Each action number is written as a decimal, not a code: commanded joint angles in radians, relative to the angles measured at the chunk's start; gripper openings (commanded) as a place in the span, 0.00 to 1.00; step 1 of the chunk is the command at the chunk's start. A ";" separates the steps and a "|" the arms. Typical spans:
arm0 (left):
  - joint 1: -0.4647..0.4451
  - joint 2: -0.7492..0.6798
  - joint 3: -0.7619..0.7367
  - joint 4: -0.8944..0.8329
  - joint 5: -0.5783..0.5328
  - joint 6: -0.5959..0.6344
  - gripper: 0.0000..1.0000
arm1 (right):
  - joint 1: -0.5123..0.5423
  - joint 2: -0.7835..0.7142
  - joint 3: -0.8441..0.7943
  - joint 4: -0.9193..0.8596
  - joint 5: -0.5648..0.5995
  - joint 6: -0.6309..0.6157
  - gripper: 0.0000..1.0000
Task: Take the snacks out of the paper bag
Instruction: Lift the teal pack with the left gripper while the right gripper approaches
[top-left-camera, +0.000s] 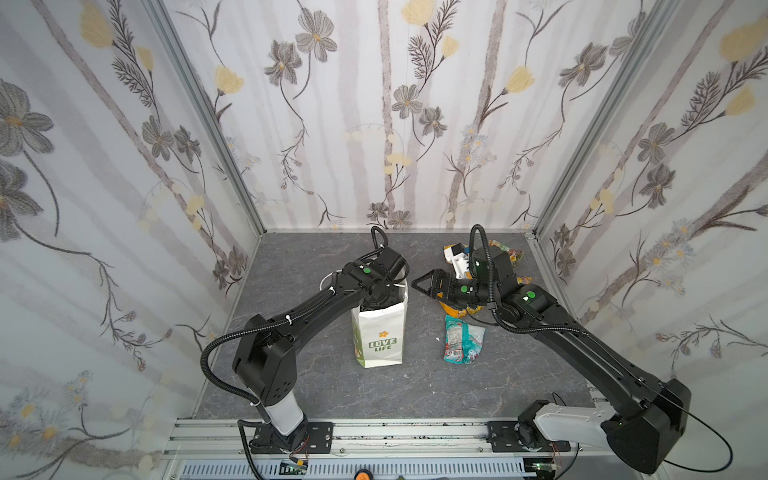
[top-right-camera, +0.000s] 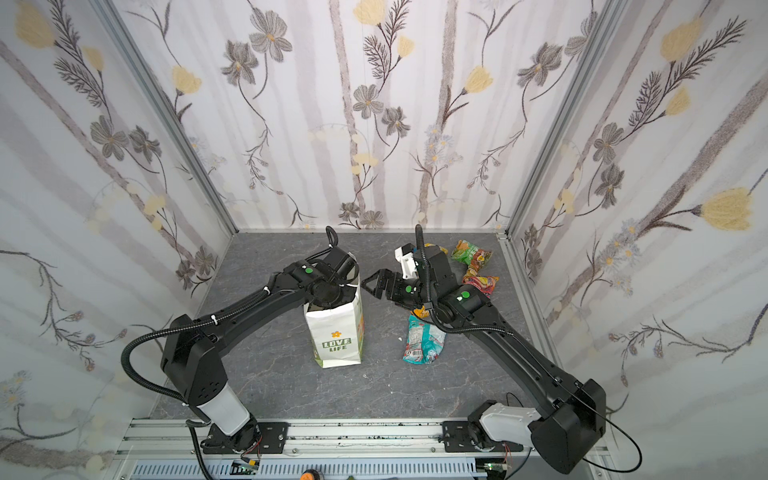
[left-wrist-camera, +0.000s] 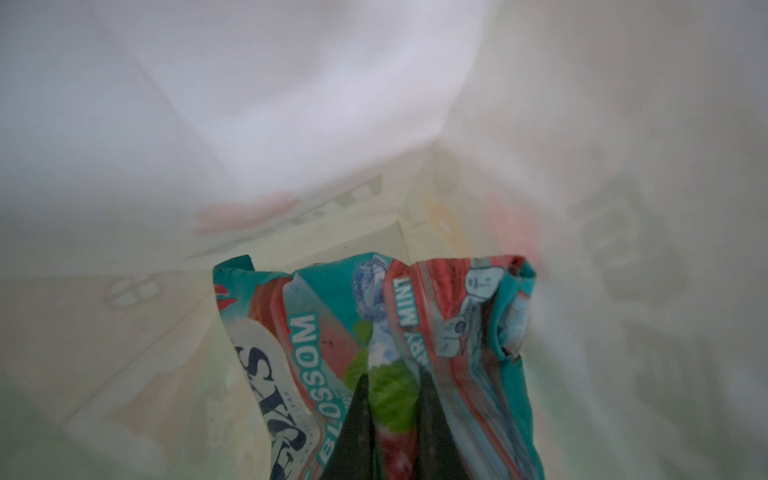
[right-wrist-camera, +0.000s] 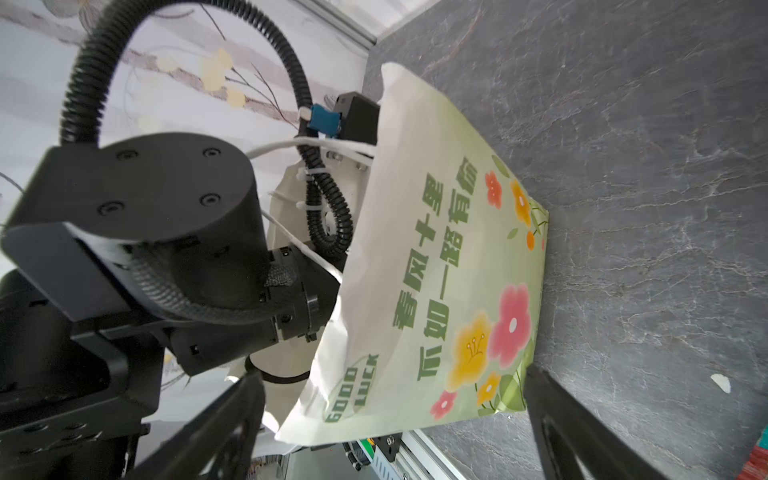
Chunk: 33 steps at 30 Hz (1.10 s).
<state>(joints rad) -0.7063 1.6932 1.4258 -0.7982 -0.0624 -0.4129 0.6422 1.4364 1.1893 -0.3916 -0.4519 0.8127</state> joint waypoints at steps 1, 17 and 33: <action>0.001 -0.020 -0.059 0.085 0.049 0.008 0.00 | 0.036 0.041 0.011 0.004 -0.025 -0.087 0.89; 0.003 -0.154 -0.152 0.084 0.084 0.074 0.00 | 0.069 0.112 0.050 0.048 0.046 -0.054 0.65; 0.004 -0.169 -0.124 0.072 0.069 0.097 0.00 | 0.070 0.210 0.118 0.020 0.120 -0.090 0.61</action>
<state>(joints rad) -0.7040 1.5352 1.2884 -0.7238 0.0242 -0.3241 0.7151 1.6184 1.2839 -0.3336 -0.3866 0.7315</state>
